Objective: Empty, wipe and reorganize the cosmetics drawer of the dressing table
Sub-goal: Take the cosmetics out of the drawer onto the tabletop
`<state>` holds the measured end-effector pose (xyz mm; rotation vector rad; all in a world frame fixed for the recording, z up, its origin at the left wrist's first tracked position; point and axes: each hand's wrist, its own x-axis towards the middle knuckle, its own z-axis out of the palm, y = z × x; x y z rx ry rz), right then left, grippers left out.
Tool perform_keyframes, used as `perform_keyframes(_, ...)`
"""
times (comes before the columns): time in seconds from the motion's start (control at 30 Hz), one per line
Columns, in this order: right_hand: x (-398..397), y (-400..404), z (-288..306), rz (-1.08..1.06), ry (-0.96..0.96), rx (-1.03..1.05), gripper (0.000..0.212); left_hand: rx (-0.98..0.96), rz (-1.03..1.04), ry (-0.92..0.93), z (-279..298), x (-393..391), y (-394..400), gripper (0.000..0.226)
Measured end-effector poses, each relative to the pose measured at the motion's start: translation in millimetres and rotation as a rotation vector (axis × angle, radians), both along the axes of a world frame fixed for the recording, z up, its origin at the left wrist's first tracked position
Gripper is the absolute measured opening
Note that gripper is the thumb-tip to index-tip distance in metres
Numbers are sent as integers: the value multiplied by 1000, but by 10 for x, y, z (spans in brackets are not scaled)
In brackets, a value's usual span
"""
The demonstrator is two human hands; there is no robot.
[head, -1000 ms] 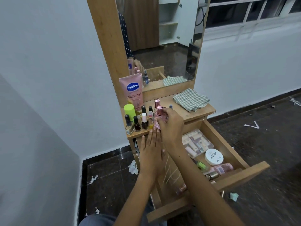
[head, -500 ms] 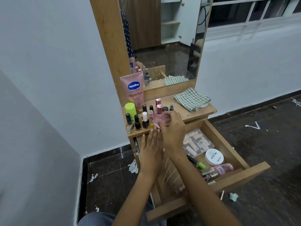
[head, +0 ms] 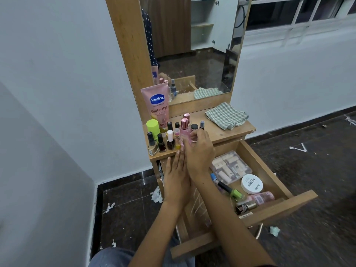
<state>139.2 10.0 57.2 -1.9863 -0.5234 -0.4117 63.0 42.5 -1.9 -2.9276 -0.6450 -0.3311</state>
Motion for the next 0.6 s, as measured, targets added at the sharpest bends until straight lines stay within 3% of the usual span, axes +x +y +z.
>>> perform_keyframes(0.3,333,-622,-105,69,19,38,9,-63,14,-39,72,-9,-41,64)
perform_keyframes(0.43,667,-1154,-302,41,180,-272,6,-88,9,-67,50,-2,-19,66)
perform_keyframes(0.6,797,-1212,-512,162,369,-757,54,-61,7,-86,25,2,-30,67)
